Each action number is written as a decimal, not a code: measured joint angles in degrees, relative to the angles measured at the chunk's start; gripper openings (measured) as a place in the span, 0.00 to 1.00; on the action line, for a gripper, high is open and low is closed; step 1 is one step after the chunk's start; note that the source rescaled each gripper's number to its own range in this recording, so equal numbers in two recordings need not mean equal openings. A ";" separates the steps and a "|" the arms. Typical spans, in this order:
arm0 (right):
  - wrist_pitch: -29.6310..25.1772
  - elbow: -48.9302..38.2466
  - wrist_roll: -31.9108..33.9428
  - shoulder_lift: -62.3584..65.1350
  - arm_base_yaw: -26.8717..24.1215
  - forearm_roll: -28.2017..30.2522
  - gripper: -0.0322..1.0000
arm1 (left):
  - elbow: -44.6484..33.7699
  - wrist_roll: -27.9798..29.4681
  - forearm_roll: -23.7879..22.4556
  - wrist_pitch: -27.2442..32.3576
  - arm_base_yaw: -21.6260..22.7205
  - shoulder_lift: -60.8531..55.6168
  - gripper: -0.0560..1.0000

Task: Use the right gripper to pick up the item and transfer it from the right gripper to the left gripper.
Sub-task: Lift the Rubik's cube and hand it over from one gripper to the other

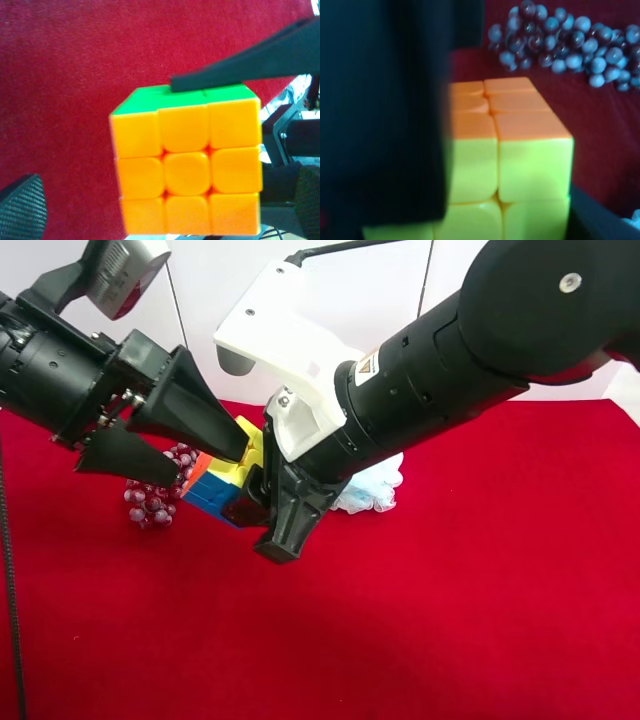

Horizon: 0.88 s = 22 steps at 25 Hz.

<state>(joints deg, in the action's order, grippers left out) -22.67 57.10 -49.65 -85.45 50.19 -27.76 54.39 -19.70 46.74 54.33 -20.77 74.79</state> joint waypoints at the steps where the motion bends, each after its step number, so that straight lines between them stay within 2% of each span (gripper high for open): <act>1: 0.34 0.00 -0.24 -0.17 0.00 -0.70 0.03 | 0.00 -0.06 0.00 -0.79 -0.76 0.00 0.99; 7: 0.84 0.00 -0.67 -0.47 0.00 -2.03 0.03 | 0.00 -0.20 0.21 -4.21 -2.25 0.00 0.99; 14: 3.39 0.00 -1.87 -0.49 0.00 -4.64 0.03 | 0.00 -0.20 0.86 -4.15 -2.25 0.06 0.96; 19: 4.66 0.00 -4.54 -0.49 0.07 -7.50 0.03 | 0.00 -0.09 1.39 -3.98 -2.25 0.11 0.84; 22: 4.81 0.00 -5.61 -0.53 0.11 -8.73 0.03 | 0.00 -0.09 2.10 -3.84 -2.25 0.11 0.69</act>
<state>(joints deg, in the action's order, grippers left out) -17.86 57.10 -55.26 -85.99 50.30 -36.49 54.39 -19.79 48.84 50.49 -23.02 74.90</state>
